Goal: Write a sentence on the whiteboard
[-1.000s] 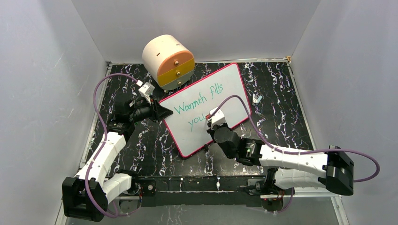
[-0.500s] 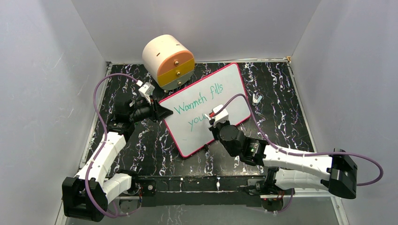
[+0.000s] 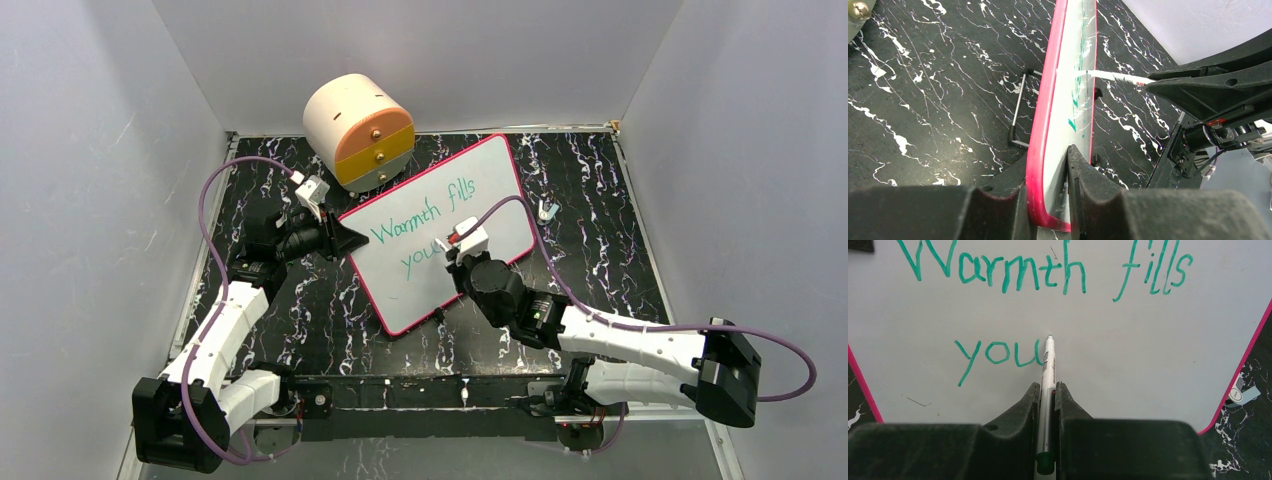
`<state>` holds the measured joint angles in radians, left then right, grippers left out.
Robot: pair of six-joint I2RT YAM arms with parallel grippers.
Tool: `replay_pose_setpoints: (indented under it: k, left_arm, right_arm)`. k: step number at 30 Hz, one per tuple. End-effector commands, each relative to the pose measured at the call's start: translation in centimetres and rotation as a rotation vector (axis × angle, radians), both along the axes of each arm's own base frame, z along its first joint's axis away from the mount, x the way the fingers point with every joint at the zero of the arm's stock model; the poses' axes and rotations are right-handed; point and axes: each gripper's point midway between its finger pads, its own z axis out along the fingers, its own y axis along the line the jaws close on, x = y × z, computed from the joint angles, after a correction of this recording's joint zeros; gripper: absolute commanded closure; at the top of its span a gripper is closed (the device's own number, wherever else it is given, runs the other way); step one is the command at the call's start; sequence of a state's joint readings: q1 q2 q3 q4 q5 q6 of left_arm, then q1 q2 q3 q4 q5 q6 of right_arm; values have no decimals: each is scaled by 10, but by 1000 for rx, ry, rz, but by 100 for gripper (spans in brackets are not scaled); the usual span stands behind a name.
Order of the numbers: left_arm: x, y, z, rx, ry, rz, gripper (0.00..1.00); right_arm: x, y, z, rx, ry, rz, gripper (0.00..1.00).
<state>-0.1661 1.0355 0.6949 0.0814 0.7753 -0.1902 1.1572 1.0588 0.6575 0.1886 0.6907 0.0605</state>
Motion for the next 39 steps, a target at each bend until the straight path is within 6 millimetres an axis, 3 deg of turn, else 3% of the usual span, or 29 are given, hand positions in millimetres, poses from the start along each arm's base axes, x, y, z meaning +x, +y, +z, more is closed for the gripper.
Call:
replay_pose_setpoints:
  k: [1,10,21,34,39]
  left_arm:
    - [-13,19,-75,199,142,32,100]
    - [-13,20,-74,201,140,34,100]
    - [-12,20,-75,203,140,36,100]
    - [-13,19,-76,199,148,30,100]
    - [-13,19,-77,199,151,30,100]
  right_arm:
    - [3,3,8,40,-1,-6,100]
    - [-1,-7,-16,-20,64,-29,100]
    - [-8,-14,-26,-37,110,-27,100]
    - [-6,-9,-20,-6,90,-18,100]
    - [-1,-6,-7,34,38,-24,100]
